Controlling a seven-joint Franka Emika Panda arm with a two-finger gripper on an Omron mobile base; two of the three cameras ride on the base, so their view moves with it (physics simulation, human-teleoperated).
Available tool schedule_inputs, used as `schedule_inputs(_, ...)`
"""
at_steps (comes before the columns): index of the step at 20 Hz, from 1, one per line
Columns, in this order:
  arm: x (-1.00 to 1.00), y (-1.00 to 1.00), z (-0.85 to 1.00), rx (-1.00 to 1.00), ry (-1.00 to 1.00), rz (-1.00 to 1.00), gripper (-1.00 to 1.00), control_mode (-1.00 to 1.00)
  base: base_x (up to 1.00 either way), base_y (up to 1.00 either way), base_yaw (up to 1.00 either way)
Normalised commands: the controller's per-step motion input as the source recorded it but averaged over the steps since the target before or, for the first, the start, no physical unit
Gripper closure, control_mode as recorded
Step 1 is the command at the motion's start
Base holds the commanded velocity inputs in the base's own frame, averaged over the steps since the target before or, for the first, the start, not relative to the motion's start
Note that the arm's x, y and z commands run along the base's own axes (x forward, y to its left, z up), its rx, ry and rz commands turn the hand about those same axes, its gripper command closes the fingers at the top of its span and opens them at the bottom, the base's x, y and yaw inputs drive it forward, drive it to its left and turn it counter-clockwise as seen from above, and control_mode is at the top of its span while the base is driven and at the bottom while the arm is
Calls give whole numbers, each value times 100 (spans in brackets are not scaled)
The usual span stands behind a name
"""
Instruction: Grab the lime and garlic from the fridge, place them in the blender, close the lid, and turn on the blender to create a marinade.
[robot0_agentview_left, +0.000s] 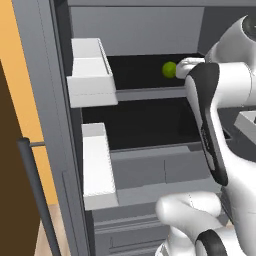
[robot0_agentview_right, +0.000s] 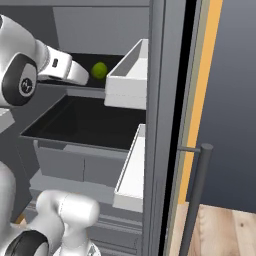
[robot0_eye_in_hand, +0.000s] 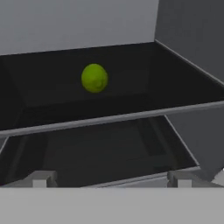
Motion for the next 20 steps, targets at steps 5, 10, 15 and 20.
schedule_inputs(5,71,0,-4,0,11,0,-100,-100,0,0,0)
schedule_inputs(10,72,0,-28,0,15,0,-100,-100,0,0,0)
schedule_inputs(15,66,0,-14,0,5,2,-100,-100,0,0,0)
schedule_inputs(20,60,0,-2,0,0,3,-100,-100,0,0,0)
